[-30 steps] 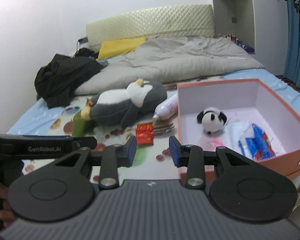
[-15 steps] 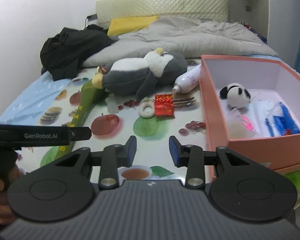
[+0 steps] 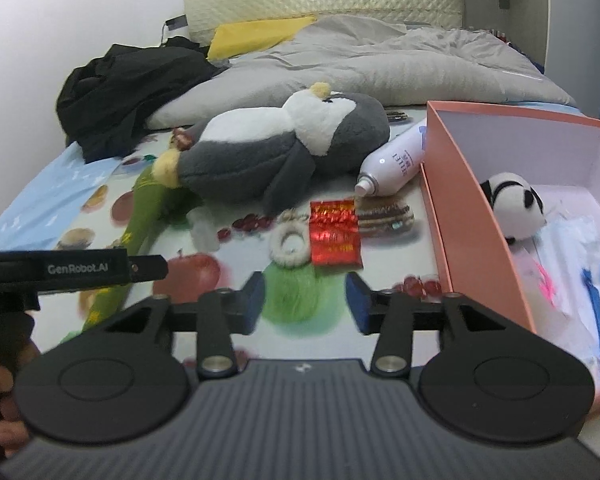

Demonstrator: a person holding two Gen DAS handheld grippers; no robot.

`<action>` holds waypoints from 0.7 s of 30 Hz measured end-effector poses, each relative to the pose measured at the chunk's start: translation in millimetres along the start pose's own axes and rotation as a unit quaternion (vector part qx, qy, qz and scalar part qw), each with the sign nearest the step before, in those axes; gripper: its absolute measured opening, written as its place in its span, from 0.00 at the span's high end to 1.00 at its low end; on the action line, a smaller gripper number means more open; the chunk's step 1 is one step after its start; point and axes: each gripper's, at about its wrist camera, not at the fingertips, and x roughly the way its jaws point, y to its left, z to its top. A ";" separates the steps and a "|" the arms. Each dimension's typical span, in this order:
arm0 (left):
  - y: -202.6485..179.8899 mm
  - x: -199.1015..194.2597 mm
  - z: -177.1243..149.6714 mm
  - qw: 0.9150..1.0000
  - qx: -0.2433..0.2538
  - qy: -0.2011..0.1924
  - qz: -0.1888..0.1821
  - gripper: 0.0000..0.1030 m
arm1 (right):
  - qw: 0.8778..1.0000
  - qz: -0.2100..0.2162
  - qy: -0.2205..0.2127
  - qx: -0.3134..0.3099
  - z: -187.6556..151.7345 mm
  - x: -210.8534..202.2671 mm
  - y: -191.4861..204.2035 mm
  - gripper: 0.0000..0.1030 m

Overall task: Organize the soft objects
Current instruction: 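Grasp the red foil packet with the right tool while the left tool grasps the small clear bottle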

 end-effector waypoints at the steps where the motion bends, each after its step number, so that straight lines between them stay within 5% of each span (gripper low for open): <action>1: 1.5 8.2 3.9 1.000 -0.006 0.001 0.001 0.34 | 1.000 0.001 0.000 0.001 2.9 7.1 -0.5 0.47; 13: 19.3 92.1 37.4 0.998 -0.056 0.010 0.018 0.34 | 0.999 -0.014 0.024 0.018 31.8 99.8 -12.5 0.45; 21: 11.7 112.9 51.2 0.999 -0.039 -0.011 0.028 0.34 | 0.999 -0.032 0.028 0.024 42.4 139.5 -20.3 0.45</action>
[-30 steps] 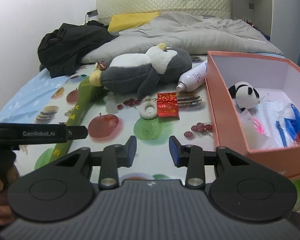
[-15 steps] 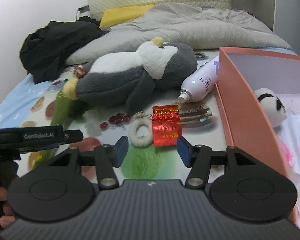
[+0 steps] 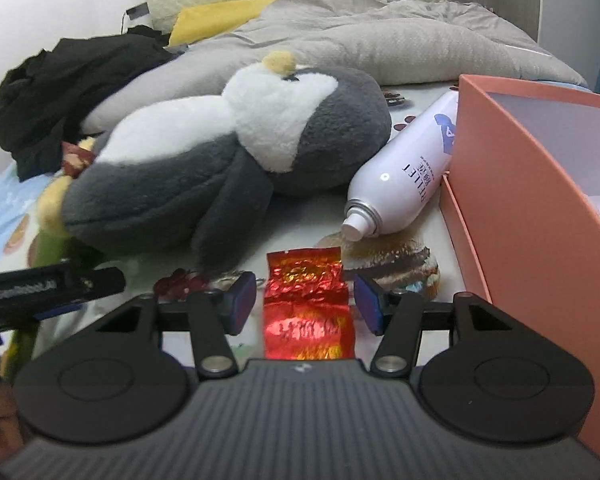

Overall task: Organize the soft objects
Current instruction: 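Grasp the red foil packet with the right tool while the left tool grasps the small clear bottle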

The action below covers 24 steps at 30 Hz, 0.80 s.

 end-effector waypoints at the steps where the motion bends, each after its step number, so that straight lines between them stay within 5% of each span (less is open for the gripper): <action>1: -1.9 2.0 0.7 1.000 0.005 -0.001 0.003 0.34 | 1.000 0.002 0.003 0.002 0.7 4.0 -0.9 0.45; 7: -12.1 16.6 2.7 1.000 0.026 0.004 0.012 0.36 | 1.000 0.002 0.016 0.004 0.2 22.1 -3.0 0.45; 16: -11.9 21.0 6.7 0.999 0.037 0.004 0.025 0.63 | 1.000 0.003 0.019 -0.010 -0.8 30.9 -3.3 0.46; 24: -10.1 8.7 2.6 0.999 0.041 0.011 0.019 0.70 | 1.000 -0.009 0.019 -0.016 -1.0 24.3 -5.3 0.46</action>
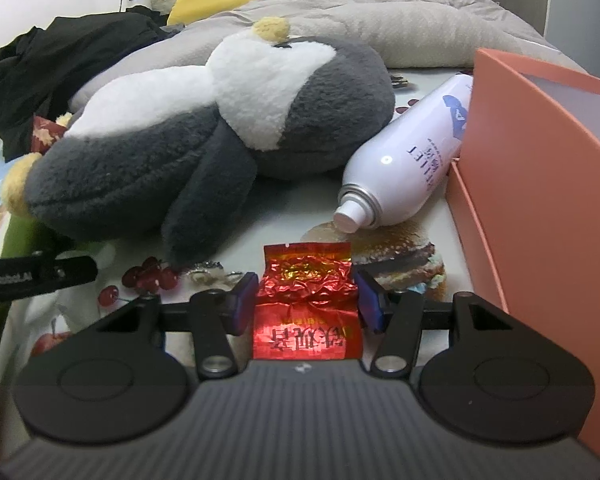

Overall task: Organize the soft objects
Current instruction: 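Grasp the red foil packet with the right tool while the left tool grasps the small clear bottle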

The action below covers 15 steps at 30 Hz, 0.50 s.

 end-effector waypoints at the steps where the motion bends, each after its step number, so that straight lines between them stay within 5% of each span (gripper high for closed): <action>1: -0.5 -2.3 -1.0 1.000 0.000 0.001 -0.001 0.71 | 1.000 -0.001 -0.001 0.000 -0.5 -2.4 -0.4 0.46; 15: -15.3 -54.7 -20.7 1.000 0.020 0.016 -0.008 0.74 | 1.000 0.000 -0.008 -0.008 -17.3 -56.7 0.1 0.46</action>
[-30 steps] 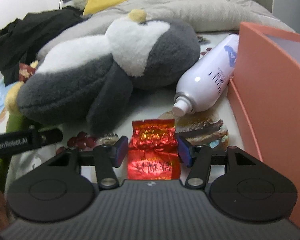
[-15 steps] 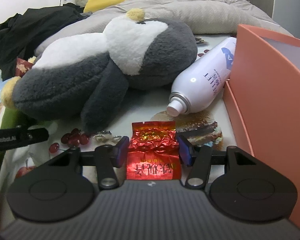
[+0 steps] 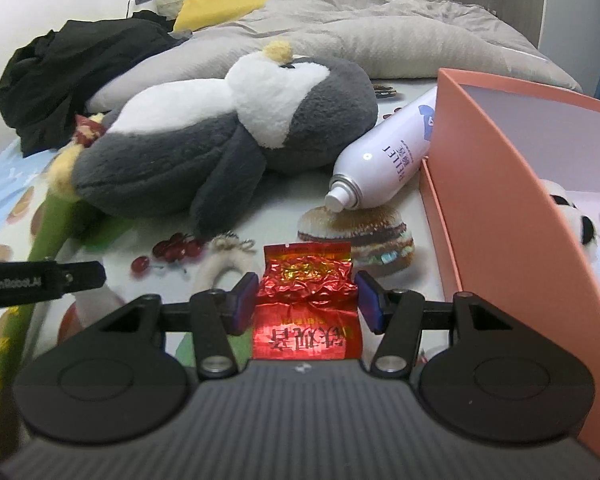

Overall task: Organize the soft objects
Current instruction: 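Grasp the red foil packet with the right tool while the left tool grasps the small clear bottle, then carry the red packet and clear bottle with both tools over the pink box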

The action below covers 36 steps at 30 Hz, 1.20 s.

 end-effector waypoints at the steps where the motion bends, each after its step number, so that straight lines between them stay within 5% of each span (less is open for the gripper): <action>1: -1.0 -5.1 -2.2 1.000 0.001 0.000 -0.001 0.74 | 1.000 0.001 0.000 0.000 -1.7 -4.3 0.1 0.46; 24: -22.3 -92.9 -56.0 0.999 0.029 0.002 -0.027 0.74 | 0.999 0.028 -0.015 -0.012 -49.3 -106.9 3.2 0.46; 36: -44.1 -129.4 -48.1 0.998 0.041 -0.011 -0.038 0.74 | 0.998 0.036 -0.045 -0.012 -31.2 -151.7 -6.0 0.46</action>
